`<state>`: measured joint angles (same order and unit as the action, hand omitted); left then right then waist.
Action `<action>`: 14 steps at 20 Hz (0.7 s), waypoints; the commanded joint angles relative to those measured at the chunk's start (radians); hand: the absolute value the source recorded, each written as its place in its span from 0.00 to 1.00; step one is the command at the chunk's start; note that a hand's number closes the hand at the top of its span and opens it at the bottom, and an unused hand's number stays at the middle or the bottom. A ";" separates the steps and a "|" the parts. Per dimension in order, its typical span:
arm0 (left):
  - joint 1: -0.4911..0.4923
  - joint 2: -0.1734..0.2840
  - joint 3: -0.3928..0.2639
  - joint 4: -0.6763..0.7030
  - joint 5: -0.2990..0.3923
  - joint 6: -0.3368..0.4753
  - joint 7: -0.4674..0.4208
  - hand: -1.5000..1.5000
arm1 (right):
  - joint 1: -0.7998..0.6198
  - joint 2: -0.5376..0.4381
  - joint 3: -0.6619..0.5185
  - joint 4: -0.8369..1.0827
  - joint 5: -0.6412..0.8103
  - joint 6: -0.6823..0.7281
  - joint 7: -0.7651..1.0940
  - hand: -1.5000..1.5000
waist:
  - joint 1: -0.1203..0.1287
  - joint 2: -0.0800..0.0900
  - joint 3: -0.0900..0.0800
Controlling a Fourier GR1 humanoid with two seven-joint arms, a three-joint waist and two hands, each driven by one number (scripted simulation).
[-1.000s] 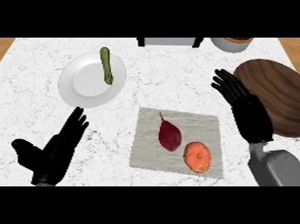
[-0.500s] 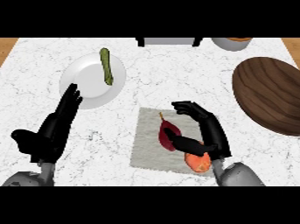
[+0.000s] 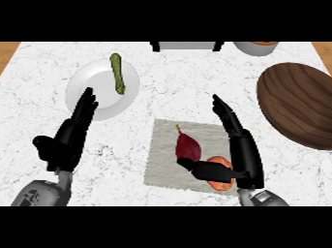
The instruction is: Pick the pear from the placemat and place it in the bowl
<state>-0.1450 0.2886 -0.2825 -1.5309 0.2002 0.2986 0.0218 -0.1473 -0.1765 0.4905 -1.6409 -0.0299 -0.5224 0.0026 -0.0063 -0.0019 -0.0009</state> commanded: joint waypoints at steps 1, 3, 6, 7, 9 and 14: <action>-0.045 -0.018 0.012 0.069 -0.013 -0.015 -0.011 0.50 | -0.077 -0.082 -0.010 -0.064 0.112 -0.036 0.261 0.00 | -0.004 0.000 -0.001; -0.031 0.015 0.029 -0.006 -0.001 -0.033 0.041 0.50 | -0.140 -0.103 -0.025 -0.074 0.129 0.007 0.383 0.00 | 0.007 -0.001 0.000; -0.059 -0.044 0.023 0.070 -0.024 -0.021 -0.005 0.50 | -0.179 -0.153 -0.058 -0.128 0.083 0.113 0.524 0.00 | 0.002 0.001 0.000; -0.021 -0.007 0.026 0.012 -0.019 -0.036 0.026 0.50 | -0.223 -0.150 -0.087 -0.103 0.046 0.146 0.565 0.00 | 0.010 0.001 0.000; -0.079 -0.027 0.034 0.044 -0.023 -0.030 0.042 0.50 | -0.252 -0.128 -0.055 -0.081 0.035 0.183 0.638 0.00 | 0.008 0.002 0.000; -0.026 -0.039 0.023 0.025 -0.042 -0.036 0.024 0.50 | -0.317 -0.128 -0.072 0.039 -0.016 0.303 0.728 0.00 | 0.014 0.003 0.000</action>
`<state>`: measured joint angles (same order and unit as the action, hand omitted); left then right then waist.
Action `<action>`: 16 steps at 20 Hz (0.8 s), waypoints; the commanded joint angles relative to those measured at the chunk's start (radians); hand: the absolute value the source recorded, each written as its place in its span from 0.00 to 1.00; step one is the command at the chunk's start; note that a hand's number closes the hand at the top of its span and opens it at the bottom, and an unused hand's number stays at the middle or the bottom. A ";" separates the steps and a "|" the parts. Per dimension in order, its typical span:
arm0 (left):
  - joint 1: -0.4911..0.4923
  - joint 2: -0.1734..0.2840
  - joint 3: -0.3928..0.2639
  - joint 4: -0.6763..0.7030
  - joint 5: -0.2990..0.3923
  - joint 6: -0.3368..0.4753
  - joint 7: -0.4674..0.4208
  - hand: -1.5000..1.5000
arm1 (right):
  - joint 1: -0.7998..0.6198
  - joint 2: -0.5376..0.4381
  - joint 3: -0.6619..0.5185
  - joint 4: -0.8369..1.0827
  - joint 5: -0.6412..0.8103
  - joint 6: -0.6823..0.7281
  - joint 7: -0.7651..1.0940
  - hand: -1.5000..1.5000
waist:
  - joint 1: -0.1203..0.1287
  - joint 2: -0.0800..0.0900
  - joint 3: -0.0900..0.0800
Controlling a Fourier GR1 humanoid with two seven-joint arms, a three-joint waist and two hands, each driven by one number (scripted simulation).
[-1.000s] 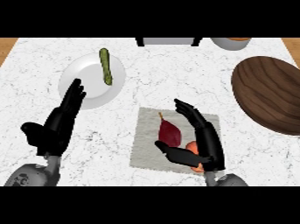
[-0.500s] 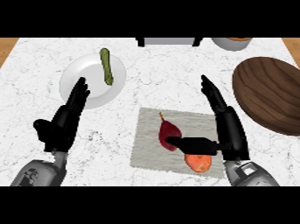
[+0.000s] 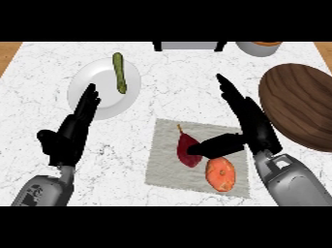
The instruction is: Pick the pear from the placemat and place it in the bowl
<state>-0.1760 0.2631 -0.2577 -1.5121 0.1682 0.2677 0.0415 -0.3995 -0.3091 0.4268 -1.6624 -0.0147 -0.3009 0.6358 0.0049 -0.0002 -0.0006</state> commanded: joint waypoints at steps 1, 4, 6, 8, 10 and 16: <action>-0.028 0.031 0.061 0.033 0.042 -0.073 -0.017 0.50 | -0.061 0.059 0.059 0.089 0.022 0.053 0.090 0.00 | 0.004 0.002 0.000; 0.017 -0.014 0.043 0.060 0.001 -0.052 -0.065 0.50 | -0.034 0.001 -0.005 0.081 -0.041 0.174 0.108 0.00 | -0.003 0.001 0.000; 0.017 -0.060 0.011 0.016 -0.047 0.010 -0.022 0.50 | 0.031 0.039 0.036 0.062 0.000 0.156 0.114 0.00 | -0.005 -0.001 0.001; 0.055 -0.037 0.031 -0.015 -0.043 -0.030 -0.031 0.50 | -0.004 0.066 -0.019 0.205 -0.014 0.219 0.014 0.00 | 0.001 0.001 0.001; -0.024 -0.088 0.039 0.054 -0.079 -0.010 -0.001 0.50 | 0.053 0.107 -0.027 0.130 0.010 0.202 0.016 0.00 | -0.006 0.000 0.001; -0.037 -0.096 0.091 0.065 -0.101 -0.048 -0.010 0.50 | 0.081 0.145 -0.099 0.170 0.023 0.264 -0.088 0.00 | -0.005 0.001 0.001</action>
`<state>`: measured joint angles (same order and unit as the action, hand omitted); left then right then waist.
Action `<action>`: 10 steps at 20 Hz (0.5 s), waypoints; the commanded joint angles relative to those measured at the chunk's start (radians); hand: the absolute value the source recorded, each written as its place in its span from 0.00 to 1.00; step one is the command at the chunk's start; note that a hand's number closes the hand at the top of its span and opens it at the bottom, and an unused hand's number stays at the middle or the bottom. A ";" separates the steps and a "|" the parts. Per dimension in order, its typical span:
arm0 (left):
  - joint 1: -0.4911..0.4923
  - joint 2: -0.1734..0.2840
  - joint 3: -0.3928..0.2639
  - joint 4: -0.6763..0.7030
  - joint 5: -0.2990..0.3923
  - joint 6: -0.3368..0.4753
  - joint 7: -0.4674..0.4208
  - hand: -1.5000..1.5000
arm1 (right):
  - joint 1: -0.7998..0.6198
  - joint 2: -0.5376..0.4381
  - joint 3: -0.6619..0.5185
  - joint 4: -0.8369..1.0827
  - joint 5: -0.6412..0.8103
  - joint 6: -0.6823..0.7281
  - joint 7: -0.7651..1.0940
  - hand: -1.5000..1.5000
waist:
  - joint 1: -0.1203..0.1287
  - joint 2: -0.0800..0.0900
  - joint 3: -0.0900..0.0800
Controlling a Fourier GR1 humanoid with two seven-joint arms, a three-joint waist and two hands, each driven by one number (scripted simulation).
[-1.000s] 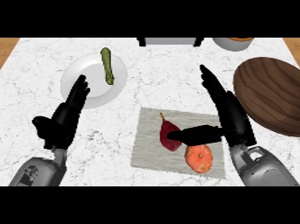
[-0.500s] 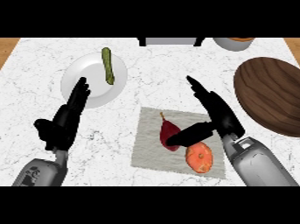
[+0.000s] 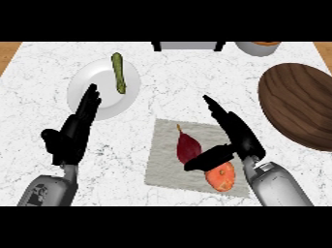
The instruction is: Pick the pear from the placemat and place it in the bowl
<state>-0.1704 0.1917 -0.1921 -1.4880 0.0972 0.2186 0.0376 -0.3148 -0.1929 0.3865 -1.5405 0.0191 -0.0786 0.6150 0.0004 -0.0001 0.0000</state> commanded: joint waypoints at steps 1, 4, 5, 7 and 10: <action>0.043 -0.043 -0.019 -0.031 -0.042 0.013 -0.022 0.50 | 0.025 0.037 -0.065 0.002 -0.025 0.025 -0.045 0.00 | 0.001 0.000 0.000; 0.002 -0.024 0.024 -0.041 -0.036 -0.007 0.055 0.50 | 0.056 0.034 -0.106 0.021 -0.043 0.071 -0.139 0.00 | -0.001 0.000 0.000; 0.048 0.035 0.066 -0.068 0.013 -0.096 0.034 0.50 | 0.066 0.047 -0.093 -0.032 -0.017 0.053 -0.089 0.00 | 0.000 -0.001 0.000; 0.004 -0.019 0.066 -0.019 -0.030 -0.065 0.023 0.50 | 0.064 0.119 -0.061 -0.022 0.021 0.032 -0.069 0.00 | -0.001 0.000 0.000; 0.055 -0.019 0.059 -0.061 -0.035 -0.100 0.024 0.50 | 0.108 0.117 -0.095 -0.077 0.003 0.050 -0.061 0.00 | 0.000 -0.001 0.000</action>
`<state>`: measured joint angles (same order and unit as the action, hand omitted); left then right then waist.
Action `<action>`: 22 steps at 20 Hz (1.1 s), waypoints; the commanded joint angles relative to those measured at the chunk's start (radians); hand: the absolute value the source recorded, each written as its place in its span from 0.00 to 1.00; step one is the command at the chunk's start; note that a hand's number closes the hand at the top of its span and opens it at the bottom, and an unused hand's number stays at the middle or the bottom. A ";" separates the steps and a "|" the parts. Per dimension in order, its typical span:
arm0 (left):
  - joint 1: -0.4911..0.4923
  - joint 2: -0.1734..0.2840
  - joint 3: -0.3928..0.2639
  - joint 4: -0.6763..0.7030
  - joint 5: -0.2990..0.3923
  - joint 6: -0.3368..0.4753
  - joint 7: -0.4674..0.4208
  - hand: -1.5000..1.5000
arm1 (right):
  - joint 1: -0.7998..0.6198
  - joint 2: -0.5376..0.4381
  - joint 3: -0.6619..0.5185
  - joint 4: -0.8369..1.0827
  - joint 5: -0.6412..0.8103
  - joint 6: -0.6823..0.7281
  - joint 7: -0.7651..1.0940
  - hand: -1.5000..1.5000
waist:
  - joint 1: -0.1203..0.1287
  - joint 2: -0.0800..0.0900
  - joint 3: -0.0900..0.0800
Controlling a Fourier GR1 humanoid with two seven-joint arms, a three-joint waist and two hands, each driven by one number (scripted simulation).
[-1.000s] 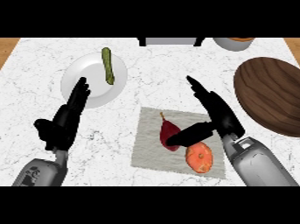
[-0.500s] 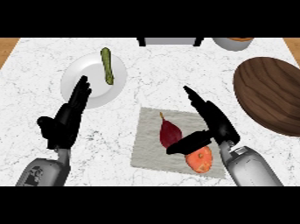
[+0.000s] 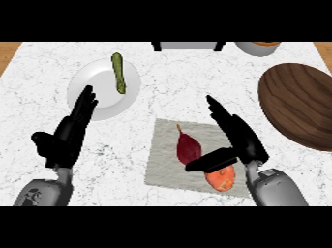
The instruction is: Pick the pear from the placemat and place it in the bowl
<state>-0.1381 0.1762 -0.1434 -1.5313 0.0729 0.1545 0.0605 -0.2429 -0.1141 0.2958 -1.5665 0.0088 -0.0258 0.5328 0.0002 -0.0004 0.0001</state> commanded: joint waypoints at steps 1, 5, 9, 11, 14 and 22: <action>-0.038 -0.057 -0.015 0.014 -0.063 0.032 0.025 0.50 | -0.013 0.053 -0.029 0.075 0.014 0.016 -0.032 0.00 | 0.001 0.001 0.000; -0.006 -0.028 0.045 0.004 -0.043 -0.028 0.015 0.50 | 0.097 0.084 0.006 -0.024 0.038 0.005 -0.015 0.00 | -0.001 0.000 0.000; 0.052 -0.087 -0.015 -0.035 -0.096 0.004 -0.020 0.50 | 0.058 0.106 -0.033 0.100 0.014 0.019 -0.074 0.00 | 0.001 0.000 0.000; -0.058 -0.090 -0.006 -0.072 -0.110 0.043 0.124 0.50 | 0.089 0.113 0.062 0.130 0.018 -0.081 -0.128 0.00 | 0.001 0.000 0.000; 0.025 -0.060 0.063 0.002 -0.064 -0.055 -0.016 0.50 | 0.039 0.079 -0.081 0.159 -0.004 0.053 -0.148 0.00 | 0.001 0.000 0.000; -0.015 -0.111 0.042 -0.015 -0.112 -0.012 0.029 0.50 | 0.007 0.114 0.036 0.358 0.143 -0.075 -0.208 0.00 | 0.002 0.001 0.000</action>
<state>-0.1420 0.0965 -0.0936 -1.5692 -0.0146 0.1146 0.1037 -0.2175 -0.0031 0.3136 -1.2960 0.0809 -0.0828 0.3456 0.0021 -0.0001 0.0000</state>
